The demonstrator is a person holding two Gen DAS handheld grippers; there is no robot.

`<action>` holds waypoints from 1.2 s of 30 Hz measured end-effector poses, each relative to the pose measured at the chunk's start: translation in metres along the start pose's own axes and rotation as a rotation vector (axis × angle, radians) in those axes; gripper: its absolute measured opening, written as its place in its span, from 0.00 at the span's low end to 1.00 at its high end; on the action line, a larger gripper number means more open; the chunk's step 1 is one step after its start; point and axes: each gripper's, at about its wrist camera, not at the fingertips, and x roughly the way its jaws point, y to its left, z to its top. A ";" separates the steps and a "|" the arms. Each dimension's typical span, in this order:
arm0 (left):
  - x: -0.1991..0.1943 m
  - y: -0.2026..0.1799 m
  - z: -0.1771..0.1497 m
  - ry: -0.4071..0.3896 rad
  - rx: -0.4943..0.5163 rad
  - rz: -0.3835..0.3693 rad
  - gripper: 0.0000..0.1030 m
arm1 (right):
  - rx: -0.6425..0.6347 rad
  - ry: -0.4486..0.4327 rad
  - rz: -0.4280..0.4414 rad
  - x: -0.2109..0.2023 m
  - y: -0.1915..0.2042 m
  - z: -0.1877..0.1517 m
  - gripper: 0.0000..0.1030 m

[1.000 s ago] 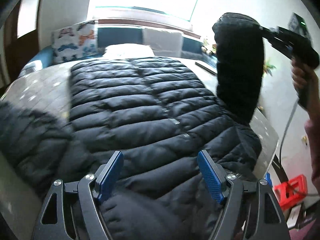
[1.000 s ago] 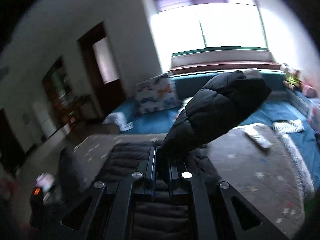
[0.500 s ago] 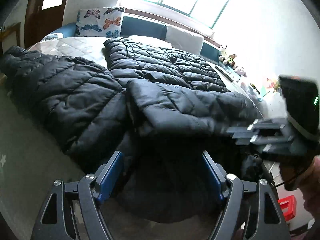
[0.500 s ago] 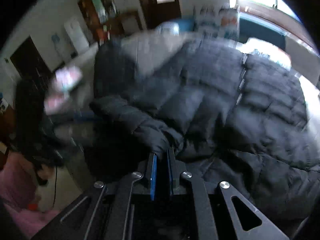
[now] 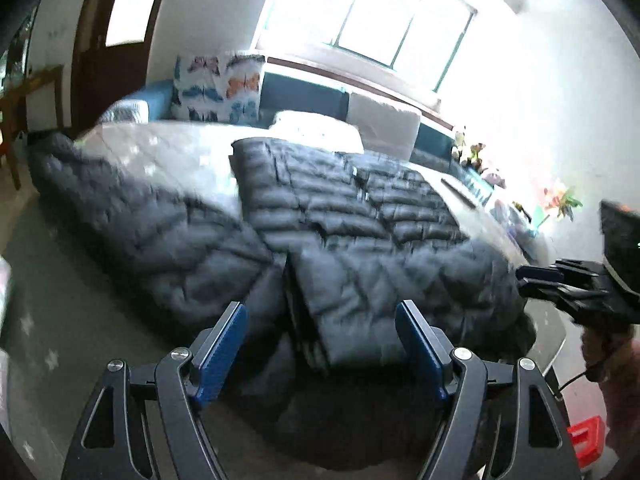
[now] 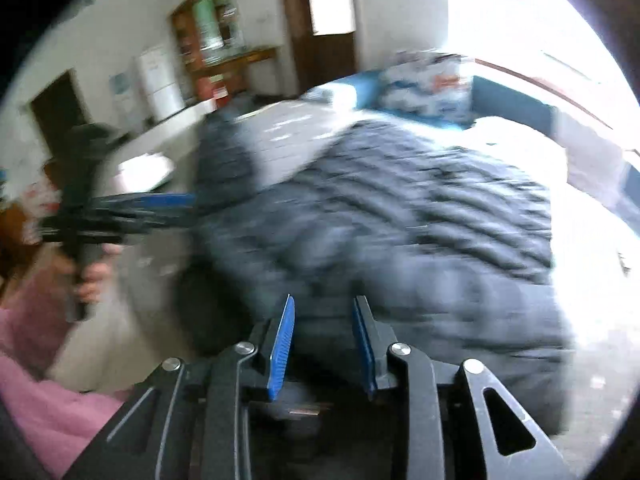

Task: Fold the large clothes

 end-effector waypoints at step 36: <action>0.104 -0.040 -0.004 0.178 0.108 -0.060 0.79 | 0.181 -0.002 -0.078 0.037 -0.055 0.005 0.32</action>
